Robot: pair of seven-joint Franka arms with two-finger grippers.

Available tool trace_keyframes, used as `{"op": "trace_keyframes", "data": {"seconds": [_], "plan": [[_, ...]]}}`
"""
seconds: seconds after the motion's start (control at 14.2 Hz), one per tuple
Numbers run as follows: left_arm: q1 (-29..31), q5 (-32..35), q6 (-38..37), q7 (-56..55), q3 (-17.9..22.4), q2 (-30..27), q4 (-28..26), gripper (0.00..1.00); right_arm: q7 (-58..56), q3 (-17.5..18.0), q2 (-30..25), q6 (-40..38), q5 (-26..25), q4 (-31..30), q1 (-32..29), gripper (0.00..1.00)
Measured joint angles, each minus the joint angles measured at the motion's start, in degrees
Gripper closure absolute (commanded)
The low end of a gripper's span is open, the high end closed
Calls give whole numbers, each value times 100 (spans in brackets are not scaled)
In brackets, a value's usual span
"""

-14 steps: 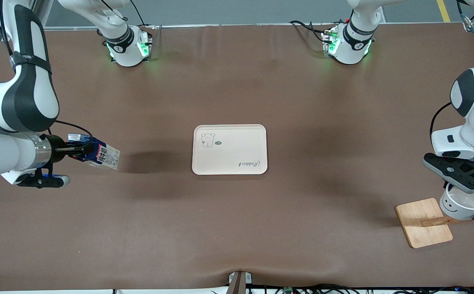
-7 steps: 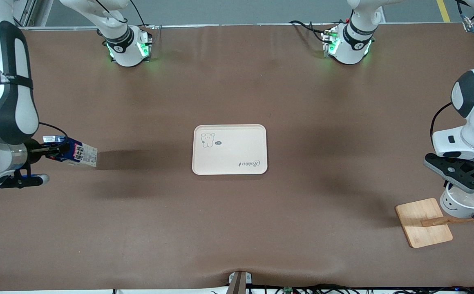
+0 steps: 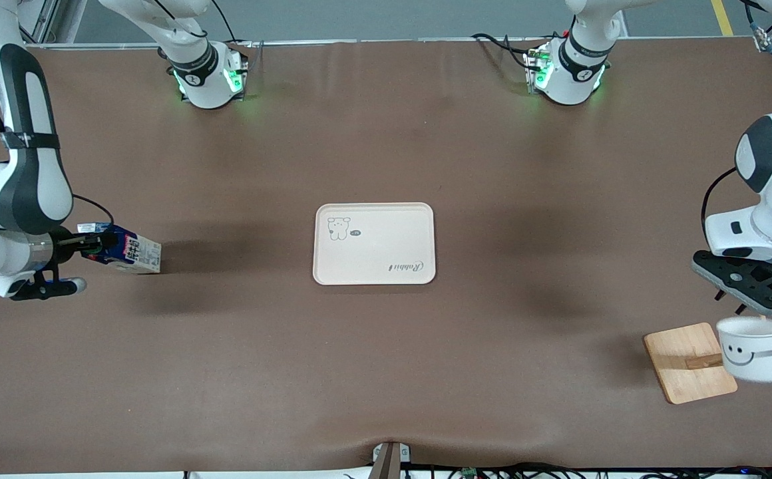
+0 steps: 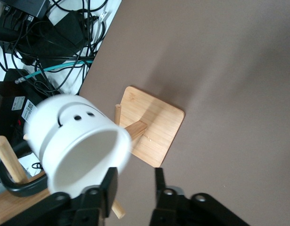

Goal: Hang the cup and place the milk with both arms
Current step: 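Hang the mug handle on the stand peg with the left gripper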

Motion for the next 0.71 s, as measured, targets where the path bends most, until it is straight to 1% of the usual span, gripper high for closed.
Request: {"op": "trace_keyframes", "data": {"seconds": [0.07,0.28,0.49,0.57,0.64,0.71], "plan": [[-2,0,8,0,-4,0,31,0,-1,-1,-8,49,-1,-58,-17,79],[-20,-50,12,0,-43,-11,125,0,-9,-1,-16,102,-3,-134,-85,76],[-39,-580,-174,-4,-155,-83,234,0,-16,-1,-19,187,-3,-237,-107,63],[-44,-826,-283,-43,-167,-123,269,0,-16,-1,-34,192,-4,-248,-108,39],[-42,-1058,-442,-181,-190,-167,319,0,-16,-1,-48,205,-4,-267,-110,6],[-41,-1235,-654,-467,-236,-214,375,0,-16,-1,-55,213,-4,-279,-116,0]]}}
